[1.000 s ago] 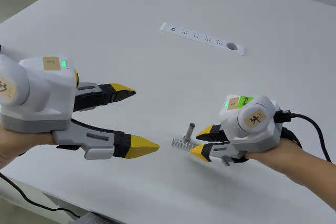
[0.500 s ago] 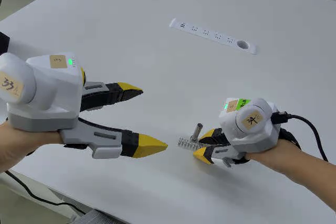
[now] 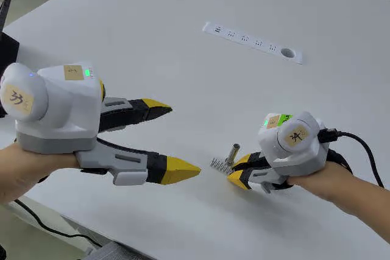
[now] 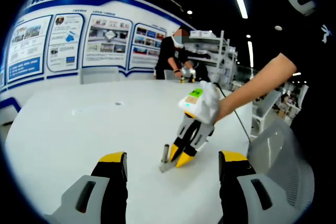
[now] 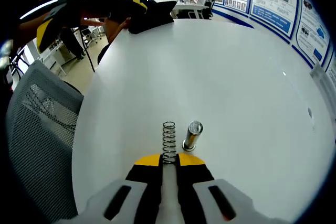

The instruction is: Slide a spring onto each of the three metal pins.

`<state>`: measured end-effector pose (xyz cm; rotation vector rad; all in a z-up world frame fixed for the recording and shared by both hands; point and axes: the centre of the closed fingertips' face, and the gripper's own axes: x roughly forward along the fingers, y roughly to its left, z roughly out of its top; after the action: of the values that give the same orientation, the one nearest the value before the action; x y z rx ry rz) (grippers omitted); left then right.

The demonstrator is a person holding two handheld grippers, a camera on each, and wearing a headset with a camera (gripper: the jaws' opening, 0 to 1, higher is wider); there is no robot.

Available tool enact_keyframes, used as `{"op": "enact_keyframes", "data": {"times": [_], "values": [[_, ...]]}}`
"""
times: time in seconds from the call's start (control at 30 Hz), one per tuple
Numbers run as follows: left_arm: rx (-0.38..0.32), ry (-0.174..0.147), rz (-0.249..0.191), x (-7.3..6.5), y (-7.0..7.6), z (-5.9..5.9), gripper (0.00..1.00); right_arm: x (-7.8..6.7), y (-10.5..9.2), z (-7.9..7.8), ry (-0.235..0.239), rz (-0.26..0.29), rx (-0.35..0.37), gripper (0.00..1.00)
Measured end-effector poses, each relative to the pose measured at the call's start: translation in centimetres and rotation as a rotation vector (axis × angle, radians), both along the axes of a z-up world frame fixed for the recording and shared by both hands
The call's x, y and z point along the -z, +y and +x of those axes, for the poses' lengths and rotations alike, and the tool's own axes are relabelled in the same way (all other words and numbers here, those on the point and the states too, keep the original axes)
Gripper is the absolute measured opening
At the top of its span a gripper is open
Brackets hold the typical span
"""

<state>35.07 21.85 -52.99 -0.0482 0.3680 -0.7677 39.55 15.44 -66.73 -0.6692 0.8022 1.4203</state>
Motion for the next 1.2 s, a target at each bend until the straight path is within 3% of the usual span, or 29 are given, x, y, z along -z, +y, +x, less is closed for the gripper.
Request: {"op": "enact_keyframes", "data": {"times": [0.13, 0.3, 0.43, 0.6, 0.9, 1.07, 1.2], "values": [[0.009, 0.007, 0.031, 0.3, -0.1, -0.1, 0.71, -0.6, -0.5, -0.4, -0.004, -0.002, -0.011, 0.11], [0.028, 0.034, 0.054, 0.9, -0.8, -0.5, 0.68, -3.1, -0.4, -1.0, 0.008, 0.056, -0.007, 0.11], [0.064, 0.045, 0.072, 1.3, -2.1, -1.2, 0.65, -5.2, -0.9, -2.0, -0.035, 0.064, -0.080, 0.11], [0.129, 0.062, 0.122, 2.1, -3.6, -2.1, 0.63, -7.1, -1.5, -3.1, -0.036, 0.092, -0.090, 0.11], [0.170, 0.049, 0.082, 1.4, -5.8, -2.4, 0.55, -9.3, -2.2, -5.6, -0.053, 0.114, -0.143, 0.11], [0.215, 0.061, 0.089, 1.5, -7.3, -3.0, 0.48, -10.4, -2.7, -6.4, -0.094, 0.127, -0.208, 0.11], [0.247, 0.055, 0.084, 1.1, -8.3, -3.3, 0.42, -10.9, -3.2, -7.4, -0.084, 0.138, -0.234, 0.11]]}}
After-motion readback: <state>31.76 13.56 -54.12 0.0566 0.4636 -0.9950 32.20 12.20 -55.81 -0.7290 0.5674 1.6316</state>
